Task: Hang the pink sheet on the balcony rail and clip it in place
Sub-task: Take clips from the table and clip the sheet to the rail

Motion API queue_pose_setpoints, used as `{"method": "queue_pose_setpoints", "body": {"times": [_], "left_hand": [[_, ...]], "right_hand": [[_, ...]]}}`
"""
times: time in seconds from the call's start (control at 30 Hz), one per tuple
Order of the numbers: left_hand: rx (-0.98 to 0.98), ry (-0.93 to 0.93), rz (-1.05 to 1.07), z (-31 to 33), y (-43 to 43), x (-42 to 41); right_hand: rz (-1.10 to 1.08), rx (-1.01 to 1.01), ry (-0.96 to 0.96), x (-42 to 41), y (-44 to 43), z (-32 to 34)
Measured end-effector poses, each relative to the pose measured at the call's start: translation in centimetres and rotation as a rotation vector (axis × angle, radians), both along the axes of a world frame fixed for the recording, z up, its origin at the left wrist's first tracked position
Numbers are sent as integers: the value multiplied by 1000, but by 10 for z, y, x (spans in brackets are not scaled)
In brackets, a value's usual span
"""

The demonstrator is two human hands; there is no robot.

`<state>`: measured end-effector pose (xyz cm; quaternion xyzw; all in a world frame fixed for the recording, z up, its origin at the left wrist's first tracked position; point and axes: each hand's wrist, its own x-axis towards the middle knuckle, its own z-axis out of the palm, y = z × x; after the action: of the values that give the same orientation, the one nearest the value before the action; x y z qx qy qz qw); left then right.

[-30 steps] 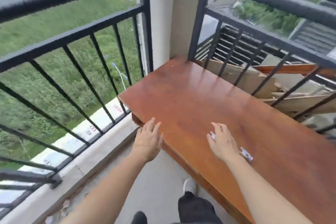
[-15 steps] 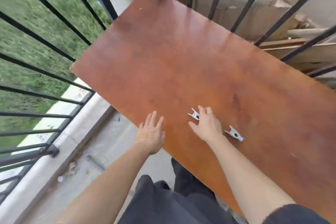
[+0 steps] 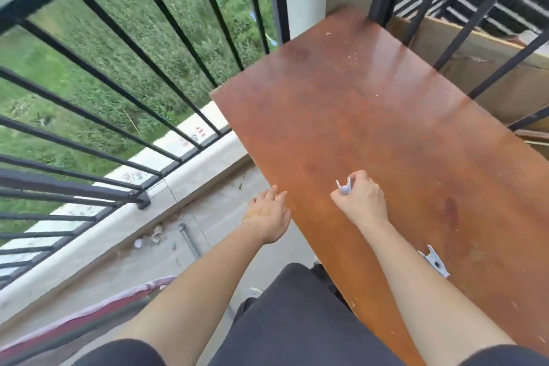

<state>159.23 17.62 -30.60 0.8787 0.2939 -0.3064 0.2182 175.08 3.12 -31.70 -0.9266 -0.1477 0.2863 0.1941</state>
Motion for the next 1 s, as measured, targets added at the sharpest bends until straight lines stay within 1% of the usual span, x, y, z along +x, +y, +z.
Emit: {"method": "queue_pose_setpoints", "body": {"times": [0.1,0.2,0.3,0.43,0.53,0.6,0.67,0.73,0.8,0.9,0.93,1.0], "left_hand": [[75,-81,104,29,26,-45],[133,-127,263,51,52,-108],[186,-135,455,60,71,-182],[264,-68,691,62,76,-279],[302,-8,844,57,66,-343],[326,23,909,52,58,-371],[332,48,1035,45,53,-398],[323,89,1153,41,51,-417],[360,162,1146,37,50,-432],[488,262,1000,32,48,-449],[510,270,995,31,47,-453],[535,234,1078,27,45,-459]], "right_hand": [[66,127,-12,-29,50,25],[240,201,-29,-68,105,44],[409,287,-15,-118,155,56],[671,341,54,-193,207,64],[909,319,41,-251,228,59],[987,335,31,-277,229,55],[1015,356,60,-306,232,49],[991,347,100,-328,233,43],[968,310,126,-344,233,37],[991,266,151,-363,231,29],[990,265,163,-368,229,27],[982,277,198,-375,226,24]]}}
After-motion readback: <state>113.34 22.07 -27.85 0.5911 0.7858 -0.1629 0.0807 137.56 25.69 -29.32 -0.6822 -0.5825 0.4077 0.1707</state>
